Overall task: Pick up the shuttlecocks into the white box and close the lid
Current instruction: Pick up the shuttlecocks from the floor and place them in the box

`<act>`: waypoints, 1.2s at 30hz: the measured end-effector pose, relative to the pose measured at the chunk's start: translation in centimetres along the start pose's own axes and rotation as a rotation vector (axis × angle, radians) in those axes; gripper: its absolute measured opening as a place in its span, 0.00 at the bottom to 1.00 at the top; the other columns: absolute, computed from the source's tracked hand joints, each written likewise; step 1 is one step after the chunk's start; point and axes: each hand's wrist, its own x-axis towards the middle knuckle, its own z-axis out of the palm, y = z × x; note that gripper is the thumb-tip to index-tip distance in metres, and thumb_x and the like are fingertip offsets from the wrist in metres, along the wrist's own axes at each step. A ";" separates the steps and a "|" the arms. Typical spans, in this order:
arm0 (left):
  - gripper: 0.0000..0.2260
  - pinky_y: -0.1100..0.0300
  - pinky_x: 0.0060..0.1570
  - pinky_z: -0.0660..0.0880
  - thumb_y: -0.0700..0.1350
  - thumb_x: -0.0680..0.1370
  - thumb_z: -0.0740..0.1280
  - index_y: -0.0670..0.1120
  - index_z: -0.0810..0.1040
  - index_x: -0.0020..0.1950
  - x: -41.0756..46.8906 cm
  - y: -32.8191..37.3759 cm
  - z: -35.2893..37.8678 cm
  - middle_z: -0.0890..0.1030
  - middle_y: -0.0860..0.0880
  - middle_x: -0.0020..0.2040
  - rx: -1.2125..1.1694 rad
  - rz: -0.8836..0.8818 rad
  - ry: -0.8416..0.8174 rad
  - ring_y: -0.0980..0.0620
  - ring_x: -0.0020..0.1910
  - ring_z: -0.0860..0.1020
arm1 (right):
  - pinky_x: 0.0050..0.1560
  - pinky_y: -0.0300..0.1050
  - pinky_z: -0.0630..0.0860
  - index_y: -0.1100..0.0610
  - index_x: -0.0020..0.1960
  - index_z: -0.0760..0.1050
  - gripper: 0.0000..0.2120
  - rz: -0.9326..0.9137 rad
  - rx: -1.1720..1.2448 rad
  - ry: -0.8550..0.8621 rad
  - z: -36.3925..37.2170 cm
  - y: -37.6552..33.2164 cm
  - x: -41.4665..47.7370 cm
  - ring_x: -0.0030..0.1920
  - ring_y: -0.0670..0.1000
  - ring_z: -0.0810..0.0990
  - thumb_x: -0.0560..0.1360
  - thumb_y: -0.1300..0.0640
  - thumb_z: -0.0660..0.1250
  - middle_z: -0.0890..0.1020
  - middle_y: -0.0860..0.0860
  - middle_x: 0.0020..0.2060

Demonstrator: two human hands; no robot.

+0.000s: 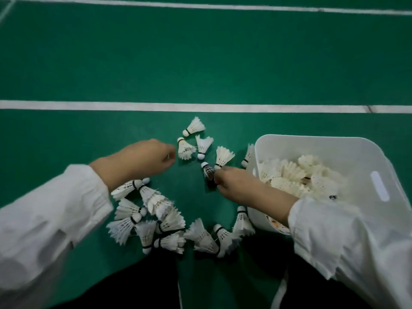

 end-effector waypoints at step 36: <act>0.16 0.59 0.38 0.77 0.34 0.76 0.61 0.40 0.70 0.64 -0.5 -2.5 16.5 0.61 0.46 0.68 0.172 0.256 -0.049 0.51 0.49 0.73 | 0.43 0.50 0.74 0.58 0.48 0.77 0.08 0.204 0.217 0.082 10.7 -2.7 5.0 0.45 0.60 0.79 0.77 0.58 0.60 0.81 0.57 0.44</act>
